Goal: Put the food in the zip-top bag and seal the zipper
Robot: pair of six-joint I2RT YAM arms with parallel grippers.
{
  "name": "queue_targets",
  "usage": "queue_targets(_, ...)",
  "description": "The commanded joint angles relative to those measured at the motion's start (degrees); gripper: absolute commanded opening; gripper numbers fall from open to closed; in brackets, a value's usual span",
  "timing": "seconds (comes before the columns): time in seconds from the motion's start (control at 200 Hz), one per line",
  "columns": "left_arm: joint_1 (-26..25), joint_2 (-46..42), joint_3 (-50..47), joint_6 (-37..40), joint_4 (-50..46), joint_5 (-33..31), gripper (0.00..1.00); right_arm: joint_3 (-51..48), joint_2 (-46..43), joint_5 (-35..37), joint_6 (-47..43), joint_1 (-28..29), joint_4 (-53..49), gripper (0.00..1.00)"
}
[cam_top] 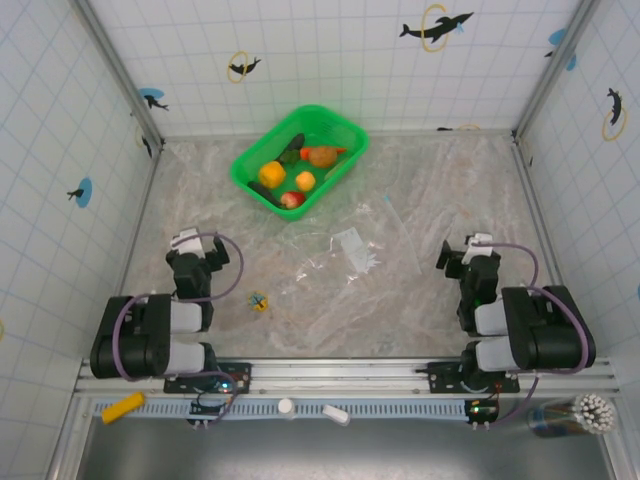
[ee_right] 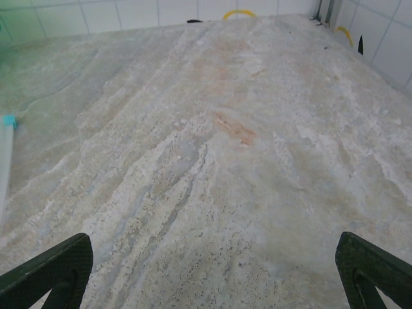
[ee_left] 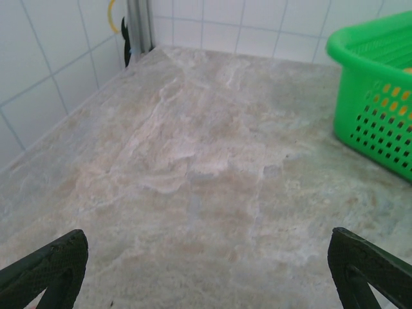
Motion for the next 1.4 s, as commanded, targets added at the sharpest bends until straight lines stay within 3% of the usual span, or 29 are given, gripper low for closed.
queue_targets(0.0,-0.47,-5.67,-0.34,2.03,-5.56,1.57,0.98,0.72,-6.45,1.44,-1.65,0.87,-4.74,1.00)
queue_targets(0.09,-1.24,-13.36,1.94,2.06,-10.65,0.22,0.98,5.59,-14.53,8.28,-6.74,6.68,-15.50,1.00)
queue_targets(0.15,-4.60,-17.90,5.92,5.19,-16.08,-1.46,0.98,9.15,-18.97,10.55,-10.50,11.06,-20.61,1.00)
queue_targets(0.245,-13.26,-24.90,12.15,9.11,-26.08,-3.05,0.98,13.30,-25.82,11.78,-11.83,18.86,-25.45,1.00)
queue_targets(0.44,-35.11,-36.86,24.54,7.69,-49.36,-8.30,0.98,24.13,-35.33,13.87,-7.80,38.93,-39.49,1.00)
queue_targets(0.5,-42.09,-37.22,30.00,4.39,-58.80,-12.24,0.98,28.55,-35.46,16.47,-6.04,46.54,-45.64,1.00)
queue_targets(0.601,-51.85,-34.45,38.22,-8.79,-73.04,-27.85,0.98,36.87,-32.99,25.93,-2.42,57.86,-56.80,1.00)
queue_targets(0.726,-53.42,-27.35,49.01,-21.07,-92.13,-27.23,0.98,45.97,-29.56,34.78,4.93,65.61,-72.02,1.00)
queue_targets(0.836,-53.32,-23.09,53.02,-23.12,-94.51,-29.60,0.98,50.24,-29.96,35.73,16.87,64.62,-84.62,1.00)
queue_targets(0.921,-52.97,-21.22,51.12,-21.99,-85.03,-32.41,0.98,44.48,-34.42,31.90,14.39,60.67,-78.33,1.00)
queue_targets(0.966,-50.88,-18.95,51.10,-23.28,-81.46,-32.51,0.98,41.39,-36.67,24.75,14.04,55.90,-74.90,1.00)
queue_targets(1.031,-42.84,-13.21,53.65,-24.62,-78.83,-19.96,0.98,43.05,-34.34,11.45,16.45,46.29,-78.26,1.00)
queue_targets(1.101,-36.37,-4.94,59.14,-27.30,-79.78,-7.61,0.97,47.46,-27.81,5.47,20.37,37.60,-85.40,1.00)
queue_targets(1.251,-35.62,8.71,66.93,-26.45,-79.54,7.42,0.88,46.43,-21.65,2.69,20.12,31.36,-85.96,1.00)
queue_targets(1.396,-35.67,12.45,64.40,-26.18,-79.36,20.82,0.71,44.17,-15.39,5.70,16.56,29.87,-81.47,0.97)
